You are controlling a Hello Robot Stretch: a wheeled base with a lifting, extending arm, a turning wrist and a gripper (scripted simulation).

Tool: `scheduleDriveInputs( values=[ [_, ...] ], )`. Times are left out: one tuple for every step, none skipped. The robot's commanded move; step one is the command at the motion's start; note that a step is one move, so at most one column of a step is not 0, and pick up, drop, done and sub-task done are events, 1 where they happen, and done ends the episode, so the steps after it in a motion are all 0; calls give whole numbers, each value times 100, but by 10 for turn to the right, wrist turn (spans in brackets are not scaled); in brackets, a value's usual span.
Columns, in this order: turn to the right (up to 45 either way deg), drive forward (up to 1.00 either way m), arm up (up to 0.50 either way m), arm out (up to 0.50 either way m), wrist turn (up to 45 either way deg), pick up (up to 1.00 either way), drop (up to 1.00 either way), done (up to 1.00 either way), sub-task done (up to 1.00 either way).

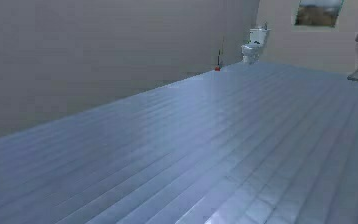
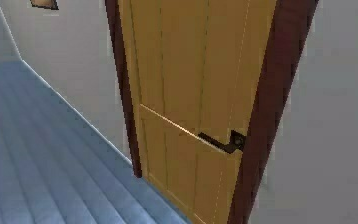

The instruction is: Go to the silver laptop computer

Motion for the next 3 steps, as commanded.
scheduleDriveInputs(
  values=[
    [90, 0, 0, 0, 0, 0, 0, 0, 0],
    [0, 15, 0, 0, 0, 0, 0, 0, 0],
    [-450, 0, 0, 0, 0, 0, 0, 0, 0]
  ],
)
